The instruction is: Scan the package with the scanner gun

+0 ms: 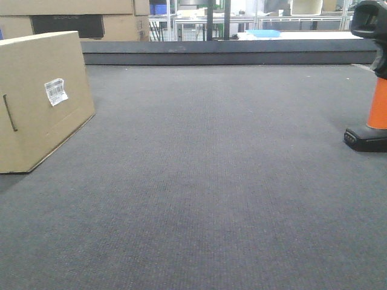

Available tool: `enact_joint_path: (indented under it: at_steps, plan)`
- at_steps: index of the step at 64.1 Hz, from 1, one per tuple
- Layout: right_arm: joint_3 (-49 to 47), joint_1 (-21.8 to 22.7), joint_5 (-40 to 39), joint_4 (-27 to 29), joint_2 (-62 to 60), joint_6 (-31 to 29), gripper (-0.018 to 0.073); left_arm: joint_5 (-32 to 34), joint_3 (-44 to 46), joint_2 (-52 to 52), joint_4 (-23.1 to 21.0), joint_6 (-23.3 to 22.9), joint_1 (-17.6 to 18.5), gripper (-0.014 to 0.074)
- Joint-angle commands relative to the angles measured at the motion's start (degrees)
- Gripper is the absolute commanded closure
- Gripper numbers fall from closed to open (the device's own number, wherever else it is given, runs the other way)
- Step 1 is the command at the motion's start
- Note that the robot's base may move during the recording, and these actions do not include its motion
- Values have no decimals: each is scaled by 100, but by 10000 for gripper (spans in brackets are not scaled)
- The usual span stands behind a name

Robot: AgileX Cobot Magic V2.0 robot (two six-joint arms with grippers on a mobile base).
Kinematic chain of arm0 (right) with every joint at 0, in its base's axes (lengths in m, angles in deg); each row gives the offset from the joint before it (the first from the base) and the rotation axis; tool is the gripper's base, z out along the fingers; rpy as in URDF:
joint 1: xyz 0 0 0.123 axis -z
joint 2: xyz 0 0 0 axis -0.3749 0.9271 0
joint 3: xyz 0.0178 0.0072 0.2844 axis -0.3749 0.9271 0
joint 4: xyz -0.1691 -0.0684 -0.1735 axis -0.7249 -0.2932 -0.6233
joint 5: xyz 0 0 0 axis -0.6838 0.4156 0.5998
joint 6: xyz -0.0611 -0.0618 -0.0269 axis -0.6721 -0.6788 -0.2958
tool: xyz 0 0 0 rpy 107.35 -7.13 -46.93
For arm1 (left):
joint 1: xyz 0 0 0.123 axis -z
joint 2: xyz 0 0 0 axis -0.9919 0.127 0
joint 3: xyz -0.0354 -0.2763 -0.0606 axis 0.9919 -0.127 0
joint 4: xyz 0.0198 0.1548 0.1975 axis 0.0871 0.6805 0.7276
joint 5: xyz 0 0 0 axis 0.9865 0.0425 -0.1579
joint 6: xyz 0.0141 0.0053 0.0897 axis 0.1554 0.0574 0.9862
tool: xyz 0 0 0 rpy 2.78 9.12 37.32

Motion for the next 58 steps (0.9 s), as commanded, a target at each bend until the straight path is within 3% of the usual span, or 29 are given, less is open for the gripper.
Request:
enact_joint_path:
  at_steps: [1, 12, 21, 37, 43, 45, 58]
  plan:
    - [-44, 23, -95, -42, -36, -43, 713, 102, -8, -67, -3, 0, -79, 707]
    - [-44, 23, -95, -42, -36, -43, 713, 199, -287, -486, -97, 0, -938, 707]
    - [-44, 23, -95, -42, -36, -43, 713, 537, -995, -1058, -158, 0, -1395, 707]
    - [-44, 23, -95, -42, -59, -43, 713, 1256, -2332, -1510, -280, 0, -1469, 707]
    - [-44, 23, -95, -42, -59, -43, 713, 1845, -2539, -1510, -388, 0, -1469, 707]
    - [-44, 23, -95, -42, -59, -43, 713, 1611, -2539, -1510, -389, 0, -1469, 707]
    - [-44, 23, -95, -42, -59, -43, 713, 1619, -2539, -1510, -377, 0, -1469, 707]
